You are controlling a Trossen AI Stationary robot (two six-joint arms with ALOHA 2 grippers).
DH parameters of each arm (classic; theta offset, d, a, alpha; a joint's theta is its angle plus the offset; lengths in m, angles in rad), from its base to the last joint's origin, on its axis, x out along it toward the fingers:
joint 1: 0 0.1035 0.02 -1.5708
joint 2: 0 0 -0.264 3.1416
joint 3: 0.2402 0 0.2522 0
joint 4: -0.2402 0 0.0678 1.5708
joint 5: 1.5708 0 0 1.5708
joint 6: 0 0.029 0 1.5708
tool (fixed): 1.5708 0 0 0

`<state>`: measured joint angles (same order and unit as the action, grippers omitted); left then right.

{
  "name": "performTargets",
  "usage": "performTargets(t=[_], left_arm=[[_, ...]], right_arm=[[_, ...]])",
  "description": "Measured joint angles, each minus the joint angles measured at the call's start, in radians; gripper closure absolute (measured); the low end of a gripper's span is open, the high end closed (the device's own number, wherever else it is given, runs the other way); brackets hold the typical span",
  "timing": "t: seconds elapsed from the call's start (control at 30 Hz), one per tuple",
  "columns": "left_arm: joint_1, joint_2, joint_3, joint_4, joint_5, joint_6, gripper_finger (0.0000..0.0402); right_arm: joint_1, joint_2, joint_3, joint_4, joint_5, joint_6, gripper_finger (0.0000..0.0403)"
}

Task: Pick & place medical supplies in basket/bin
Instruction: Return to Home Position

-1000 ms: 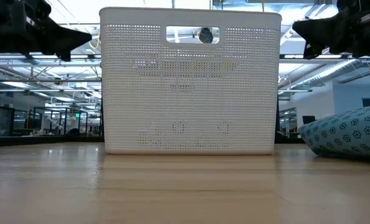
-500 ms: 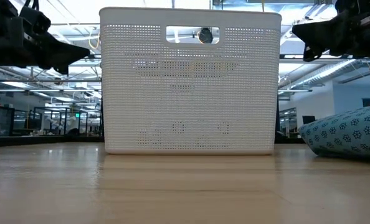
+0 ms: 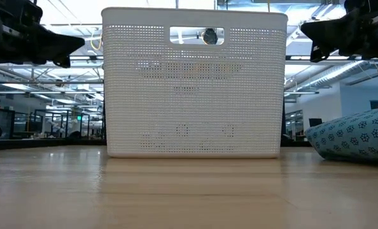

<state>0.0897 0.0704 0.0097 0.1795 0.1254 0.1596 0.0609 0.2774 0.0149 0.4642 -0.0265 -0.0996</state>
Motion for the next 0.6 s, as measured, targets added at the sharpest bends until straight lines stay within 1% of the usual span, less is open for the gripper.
performTargets(t=[0.2,0.6], left_arm=[[-0.052,0.000,0.000,-0.025,-0.087,0.002,0.0401],[-0.053,0.000,0.001,-0.014,-0.076,-0.090,0.0388]], right_arm=[[0.000,-0.019,0.000,0.002,0.030,-0.012,0.0403],[-0.001,-0.019,0.000,0.037,0.031,-0.020,0.0403]])
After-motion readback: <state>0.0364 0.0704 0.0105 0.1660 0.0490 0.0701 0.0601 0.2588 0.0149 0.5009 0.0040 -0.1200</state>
